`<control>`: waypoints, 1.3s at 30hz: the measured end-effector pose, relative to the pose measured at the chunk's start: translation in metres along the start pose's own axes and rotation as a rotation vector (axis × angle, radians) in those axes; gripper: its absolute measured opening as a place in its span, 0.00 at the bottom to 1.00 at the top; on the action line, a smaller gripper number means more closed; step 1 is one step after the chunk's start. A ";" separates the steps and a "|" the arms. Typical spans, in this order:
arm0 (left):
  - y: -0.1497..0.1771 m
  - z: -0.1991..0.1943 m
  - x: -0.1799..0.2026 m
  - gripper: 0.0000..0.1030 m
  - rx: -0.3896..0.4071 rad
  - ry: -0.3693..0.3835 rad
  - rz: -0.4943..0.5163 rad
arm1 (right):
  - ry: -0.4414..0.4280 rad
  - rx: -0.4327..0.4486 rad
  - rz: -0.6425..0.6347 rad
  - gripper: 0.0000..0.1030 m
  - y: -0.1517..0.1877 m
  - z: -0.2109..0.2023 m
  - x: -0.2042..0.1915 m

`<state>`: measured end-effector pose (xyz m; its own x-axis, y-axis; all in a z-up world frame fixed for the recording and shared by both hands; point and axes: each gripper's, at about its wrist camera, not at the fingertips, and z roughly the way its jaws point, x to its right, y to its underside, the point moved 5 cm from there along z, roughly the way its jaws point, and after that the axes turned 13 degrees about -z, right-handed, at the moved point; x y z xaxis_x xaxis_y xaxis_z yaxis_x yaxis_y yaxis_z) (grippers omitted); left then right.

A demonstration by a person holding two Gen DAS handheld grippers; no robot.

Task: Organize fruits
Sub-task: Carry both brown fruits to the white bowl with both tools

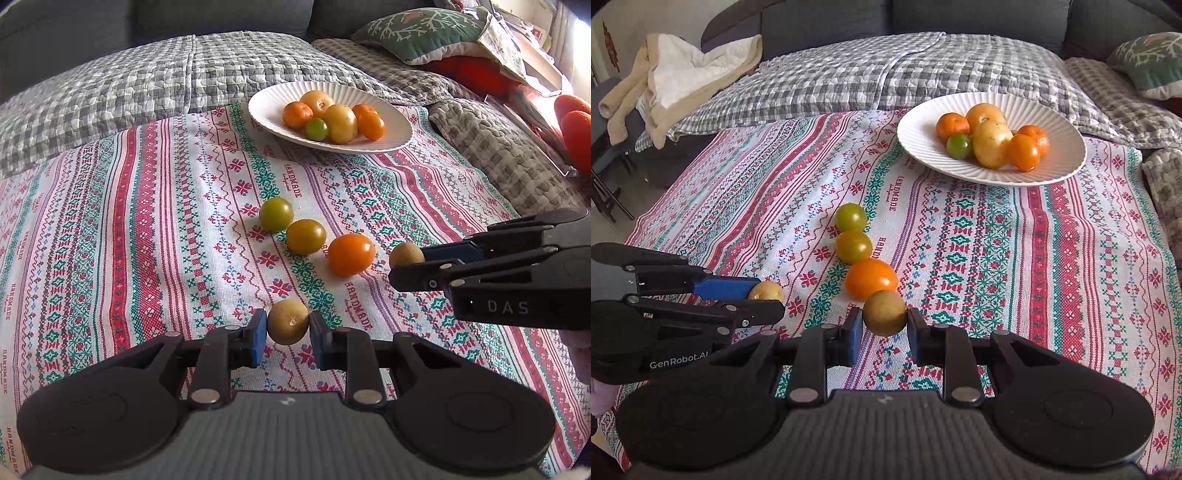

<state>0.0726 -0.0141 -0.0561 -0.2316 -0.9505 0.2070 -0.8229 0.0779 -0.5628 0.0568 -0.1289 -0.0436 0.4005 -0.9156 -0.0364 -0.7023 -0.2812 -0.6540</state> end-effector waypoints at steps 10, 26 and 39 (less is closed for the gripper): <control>-0.009 -0.004 0.023 0.12 0.003 0.089 -0.044 | -0.005 0.039 0.097 0.22 -0.002 -0.009 0.021; -0.064 0.013 0.035 0.12 0.089 0.129 -0.098 | -0.013 0.224 0.276 0.22 -0.020 -0.028 0.077; -0.113 0.060 0.073 0.12 0.156 0.155 -0.033 | 0.125 0.281 0.265 0.22 -0.049 -0.008 0.133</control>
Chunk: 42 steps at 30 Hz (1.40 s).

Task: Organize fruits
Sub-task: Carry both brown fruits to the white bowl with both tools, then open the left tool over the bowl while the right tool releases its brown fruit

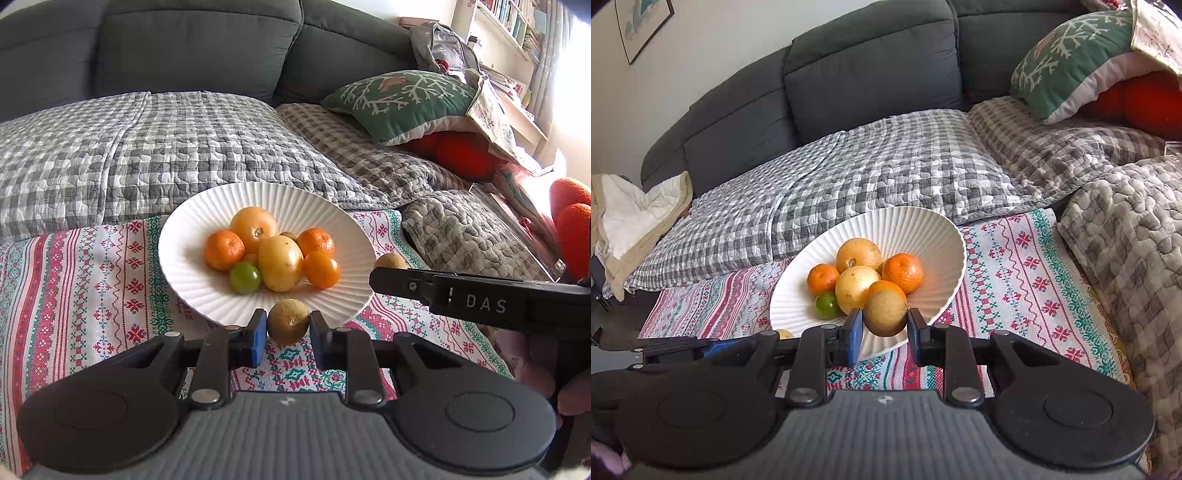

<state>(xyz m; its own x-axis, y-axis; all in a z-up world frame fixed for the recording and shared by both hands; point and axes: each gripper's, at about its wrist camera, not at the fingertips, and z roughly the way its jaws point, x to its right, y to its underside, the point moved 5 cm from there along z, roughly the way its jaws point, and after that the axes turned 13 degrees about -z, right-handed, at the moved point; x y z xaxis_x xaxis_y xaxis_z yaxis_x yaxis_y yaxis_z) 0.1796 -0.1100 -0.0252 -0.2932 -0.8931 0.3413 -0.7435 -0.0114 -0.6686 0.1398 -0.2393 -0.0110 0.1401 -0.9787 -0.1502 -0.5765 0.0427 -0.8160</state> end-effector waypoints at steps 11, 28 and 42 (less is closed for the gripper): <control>-0.004 0.040 0.000 0.13 -0.017 -0.022 -0.014 | 0.014 0.000 -0.023 0.23 -0.001 0.027 0.010; 0.001 0.020 0.008 0.46 0.019 -0.054 0.082 | 0.036 0.013 -0.041 0.58 -0.004 0.006 0.008; 0.018 -0.043 -0.003 0.74 0.019 -0.106 0.085 | 0.081 -0.051 -0.086 0.85 0.010 -0.038 -0.022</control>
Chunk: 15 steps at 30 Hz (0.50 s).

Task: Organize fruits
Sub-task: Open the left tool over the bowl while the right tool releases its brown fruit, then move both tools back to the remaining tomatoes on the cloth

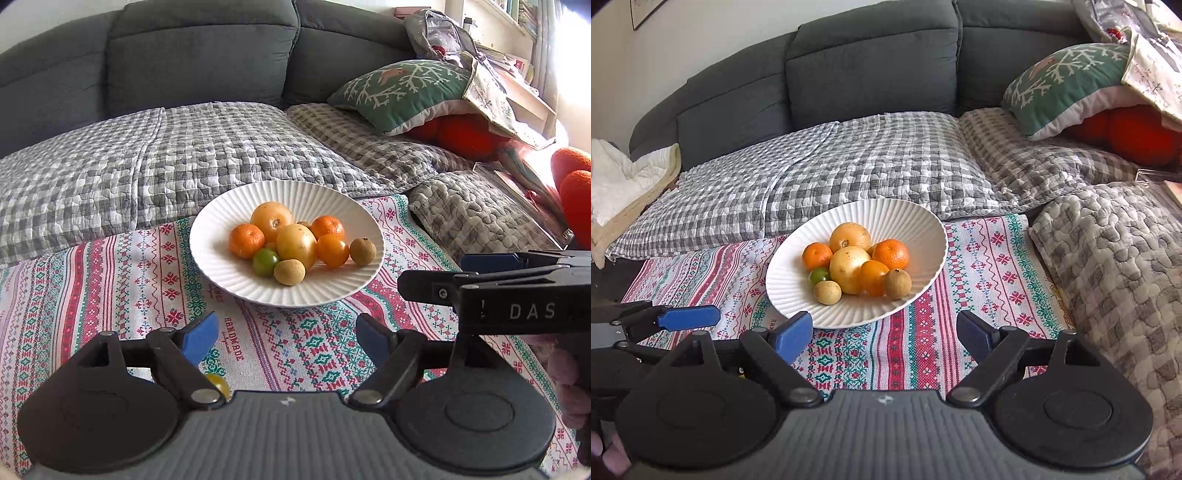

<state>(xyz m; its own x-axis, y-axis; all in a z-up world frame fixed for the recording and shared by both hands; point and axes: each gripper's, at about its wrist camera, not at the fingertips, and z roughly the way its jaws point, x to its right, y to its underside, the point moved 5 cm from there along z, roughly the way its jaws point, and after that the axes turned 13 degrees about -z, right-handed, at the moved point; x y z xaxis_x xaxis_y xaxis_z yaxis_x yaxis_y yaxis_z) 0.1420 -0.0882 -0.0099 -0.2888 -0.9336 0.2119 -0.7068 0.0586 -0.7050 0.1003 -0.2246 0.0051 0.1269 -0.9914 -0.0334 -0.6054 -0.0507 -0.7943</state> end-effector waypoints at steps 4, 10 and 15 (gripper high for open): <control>0.008 -0.014 -0.010 0.78 -0.010 -0.042 0.008 | 0.006 -0.017 -0.007 0.89 0.006 -0.011 -0.009; 0.018 -0.033 -0.023 0.87 -0.027 -0.082 -0.016 | 0.016 -0.031 -0.013 0.96 0.014 -0.024 -0.021; 0.027 -0.046 -0.029 0.92 -0.033 -0.105 -0.037 | 0.022 -0.039 -0.018 0.97 0.022 -0.031 -0.031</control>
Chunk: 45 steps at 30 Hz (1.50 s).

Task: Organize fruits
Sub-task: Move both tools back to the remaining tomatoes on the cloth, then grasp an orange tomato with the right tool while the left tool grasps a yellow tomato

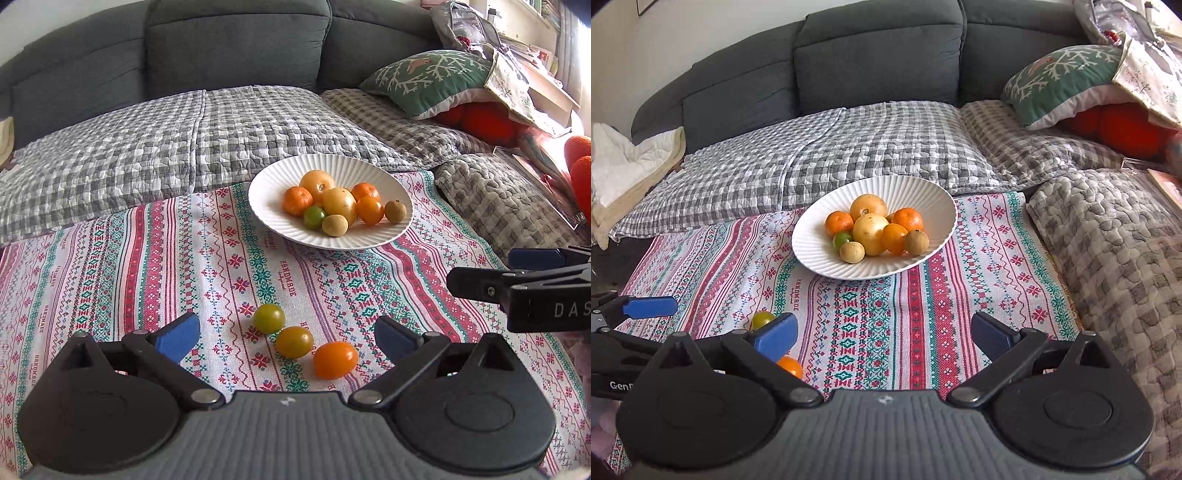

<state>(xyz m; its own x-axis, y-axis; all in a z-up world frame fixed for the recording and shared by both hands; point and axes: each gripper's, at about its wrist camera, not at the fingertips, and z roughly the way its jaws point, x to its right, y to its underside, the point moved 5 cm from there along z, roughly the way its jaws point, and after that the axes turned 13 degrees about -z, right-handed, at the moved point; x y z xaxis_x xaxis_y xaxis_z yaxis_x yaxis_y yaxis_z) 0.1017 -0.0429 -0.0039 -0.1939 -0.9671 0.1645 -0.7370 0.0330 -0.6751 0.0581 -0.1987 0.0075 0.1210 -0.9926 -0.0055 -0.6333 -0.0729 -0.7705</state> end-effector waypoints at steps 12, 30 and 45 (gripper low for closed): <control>0.026 -0.002 -0.034 0.92 -0.011 -0.085 -0.072 | -0.003 -0.024 -0.050 0.99 0.026 -0.001 -0.020; 0.034 0.009 -0.070 0.92 0.007 -0.192 -0.108 | -0.107 -0.086 -0.184 0.85 0.032 0.040 -0.075; 0.034 0.017 -0.071 0.92 -0.009 -0.188 -0.113 | -0.196 -0.088 -0.147 0.30 0.028 0.060 -0.089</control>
<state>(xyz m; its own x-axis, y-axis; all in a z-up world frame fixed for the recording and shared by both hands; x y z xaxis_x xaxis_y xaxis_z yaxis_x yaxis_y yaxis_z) 0.1011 0.0231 -0.0511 0.0140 -0.9948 0.1013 -0.7534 -0.0771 -0.6530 0.0753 -0.1071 -0.0522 0.3574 -0.9336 -0.0276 -0.6609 -0.2319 -0.7138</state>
